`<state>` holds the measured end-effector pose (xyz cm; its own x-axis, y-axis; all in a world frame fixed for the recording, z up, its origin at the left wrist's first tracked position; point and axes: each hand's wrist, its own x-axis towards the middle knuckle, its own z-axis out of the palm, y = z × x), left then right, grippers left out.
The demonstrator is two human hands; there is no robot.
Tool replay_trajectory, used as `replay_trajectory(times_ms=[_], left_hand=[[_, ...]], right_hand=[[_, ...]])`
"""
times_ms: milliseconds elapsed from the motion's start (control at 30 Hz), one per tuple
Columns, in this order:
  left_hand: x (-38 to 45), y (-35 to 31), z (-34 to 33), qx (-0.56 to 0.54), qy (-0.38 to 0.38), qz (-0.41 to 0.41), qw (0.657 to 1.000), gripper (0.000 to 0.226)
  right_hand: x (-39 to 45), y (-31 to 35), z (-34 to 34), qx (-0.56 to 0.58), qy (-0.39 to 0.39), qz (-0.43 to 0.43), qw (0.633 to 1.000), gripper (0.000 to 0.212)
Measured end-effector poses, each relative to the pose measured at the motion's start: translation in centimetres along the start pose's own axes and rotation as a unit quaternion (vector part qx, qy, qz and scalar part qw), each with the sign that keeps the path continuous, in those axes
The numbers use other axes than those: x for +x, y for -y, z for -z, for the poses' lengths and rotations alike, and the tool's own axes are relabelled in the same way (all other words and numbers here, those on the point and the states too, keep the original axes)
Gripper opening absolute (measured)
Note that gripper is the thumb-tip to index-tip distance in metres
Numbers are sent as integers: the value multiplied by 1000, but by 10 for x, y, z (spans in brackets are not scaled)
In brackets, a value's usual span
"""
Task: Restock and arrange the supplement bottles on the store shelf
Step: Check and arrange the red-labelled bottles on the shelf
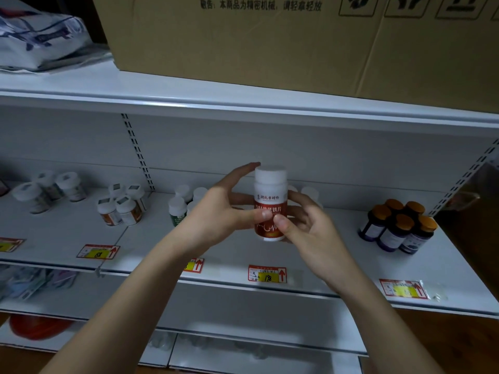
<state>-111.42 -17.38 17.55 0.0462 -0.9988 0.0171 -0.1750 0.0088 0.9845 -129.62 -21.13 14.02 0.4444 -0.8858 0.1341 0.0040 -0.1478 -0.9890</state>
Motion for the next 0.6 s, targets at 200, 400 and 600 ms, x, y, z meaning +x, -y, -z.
replay_trajectory(times_ms=[200, 400, 600], left_hand=[[3, 14, -3, 18, -9, -25, 999, 66], [8, 34, -8, 3, -52, -22, 998, 56], [31, 64, 4, -29, -134, 37, 990, 51]], right_hand=[[3, -17, 1, -5, 18, 40, 999, 47], [8, -38, 2, -43, 2, 16, 999, 44], [4, -96, 25, -185, -38, -122, 974, 21]])
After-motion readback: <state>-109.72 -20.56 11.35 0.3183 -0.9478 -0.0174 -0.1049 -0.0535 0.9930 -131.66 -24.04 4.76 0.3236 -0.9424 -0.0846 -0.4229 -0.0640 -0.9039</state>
